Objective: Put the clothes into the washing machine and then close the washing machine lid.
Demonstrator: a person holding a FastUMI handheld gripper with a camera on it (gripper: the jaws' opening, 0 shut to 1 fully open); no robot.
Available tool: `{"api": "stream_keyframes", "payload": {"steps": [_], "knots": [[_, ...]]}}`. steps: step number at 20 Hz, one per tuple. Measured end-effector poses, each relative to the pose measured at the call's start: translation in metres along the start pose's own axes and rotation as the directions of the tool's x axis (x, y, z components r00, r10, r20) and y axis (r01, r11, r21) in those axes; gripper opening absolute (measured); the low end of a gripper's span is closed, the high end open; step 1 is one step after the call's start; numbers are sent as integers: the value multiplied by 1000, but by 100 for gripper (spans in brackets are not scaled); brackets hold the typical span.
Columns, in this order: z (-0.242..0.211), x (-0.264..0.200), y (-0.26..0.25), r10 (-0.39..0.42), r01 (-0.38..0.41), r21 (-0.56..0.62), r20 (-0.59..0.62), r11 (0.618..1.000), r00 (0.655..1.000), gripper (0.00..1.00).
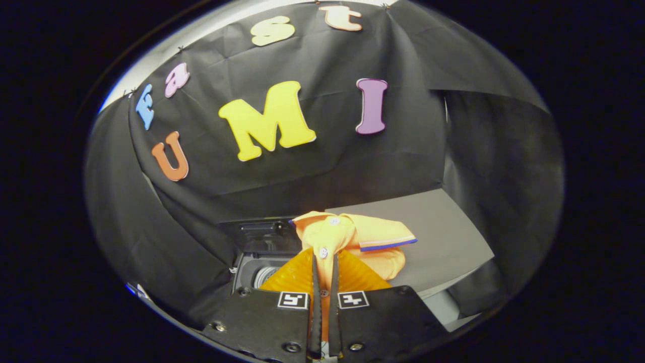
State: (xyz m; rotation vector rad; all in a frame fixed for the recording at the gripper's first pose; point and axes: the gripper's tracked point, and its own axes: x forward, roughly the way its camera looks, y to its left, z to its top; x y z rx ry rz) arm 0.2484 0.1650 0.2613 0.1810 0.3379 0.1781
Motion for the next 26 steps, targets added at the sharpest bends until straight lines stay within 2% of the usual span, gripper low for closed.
{"api": "stream_keyframes", "payload": {"steps": [7, 15, 20, 26], "knots": [[-9, 7, 91, 111, -112, -26, -35, 993, 993, 9], [-54, 77, 172, 204, -216, -49, -180, 975, 962, 9], [-89, 138, 192, 203, -226, -46, -290, 973, 935, 9], [-127, 211, 194, 165, -194, -30, -411, 980, 897, 9]]}}
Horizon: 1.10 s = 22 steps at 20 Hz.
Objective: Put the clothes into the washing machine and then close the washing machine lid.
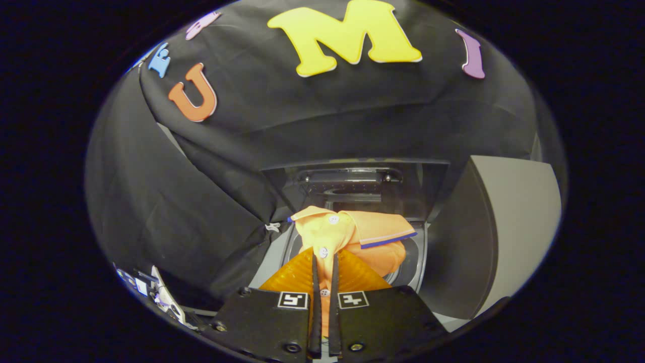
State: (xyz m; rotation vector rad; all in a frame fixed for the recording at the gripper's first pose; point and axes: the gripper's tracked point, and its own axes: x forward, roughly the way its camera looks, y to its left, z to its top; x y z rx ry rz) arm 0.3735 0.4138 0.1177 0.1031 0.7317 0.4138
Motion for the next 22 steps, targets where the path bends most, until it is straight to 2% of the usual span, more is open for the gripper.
{"api": "stream_keyframes", "payload": {"steps": [7, 12, 15, 20, 22], "knots": [[-8, 84, -28, -52, 58, 43, -132, 997, 990, 9], [-14, 135, -17, -101, 108, 21, -226, 994, 969, 9], [-14, 153, -7, -124, 127, -4, -234, 992, 964, 9], [-22, 155, 4, -126, 127, -11, -250, 992, 960, 9], [-28, 157, 1, -103, 110, 11, -271, 994, 957, 15]]}}
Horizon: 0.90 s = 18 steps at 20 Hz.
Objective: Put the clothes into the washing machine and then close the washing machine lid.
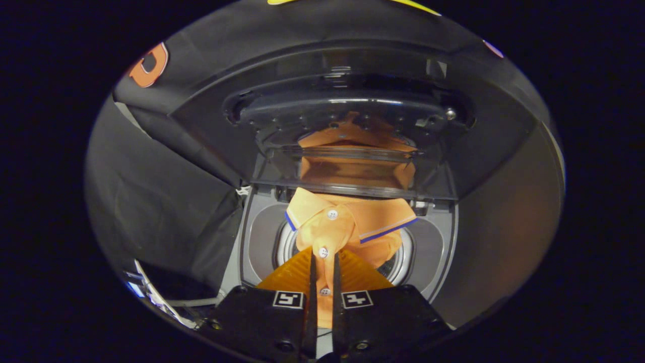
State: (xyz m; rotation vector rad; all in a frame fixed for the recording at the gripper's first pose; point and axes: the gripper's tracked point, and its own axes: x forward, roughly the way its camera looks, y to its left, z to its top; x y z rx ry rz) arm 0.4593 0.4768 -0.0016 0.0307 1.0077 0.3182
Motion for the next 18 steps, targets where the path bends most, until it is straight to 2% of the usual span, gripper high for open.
{"api": "stream_keyframes", "payload": {"steps": [1, 2, 5, 18], "knots": [[-6, 4, 0, 16, -16, 5, -12, 1000, 1000, 22], [-1, 1, 1, 18, -18, 6, -9, 1000, 1000, 34], [9, 0, -6, -42, 42, 0, 53, 999, 998, 71], [13, -6, -11, -89, 92, -24, 108, 996, 990, 71]]}}
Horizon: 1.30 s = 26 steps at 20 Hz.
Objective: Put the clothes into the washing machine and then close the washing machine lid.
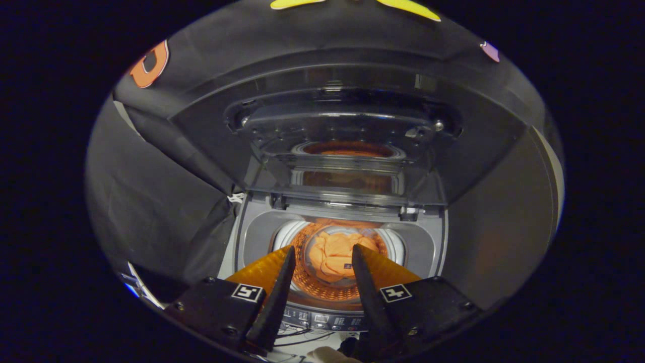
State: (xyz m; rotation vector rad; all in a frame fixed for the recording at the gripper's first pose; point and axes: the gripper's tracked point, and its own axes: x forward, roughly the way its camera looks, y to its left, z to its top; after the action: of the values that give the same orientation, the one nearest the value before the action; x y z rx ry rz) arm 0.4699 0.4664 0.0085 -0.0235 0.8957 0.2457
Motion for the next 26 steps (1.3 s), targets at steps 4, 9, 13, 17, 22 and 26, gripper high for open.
{"api": "stream_keyframes", "payload": {"steps": [4, 9, 13, 17, 22, 26], "knots": [[16, -17, -8, -42, 45, -32, 84, 998, 996, 71], [44, -60, -2, -33, 46, -56, 207, 997, 978, 71], [78, -106, 6, -28, 70, -117, 326, 991, 945, 71], [121, -151, 17, -15, 74, -126, 417, 989, 909, 71], [168, -187, 10, -33, 73, -70, 461, 995, 887, 72], [191, -178, 3, -66, 89, -30, 452, 996, 889, 72]]}}
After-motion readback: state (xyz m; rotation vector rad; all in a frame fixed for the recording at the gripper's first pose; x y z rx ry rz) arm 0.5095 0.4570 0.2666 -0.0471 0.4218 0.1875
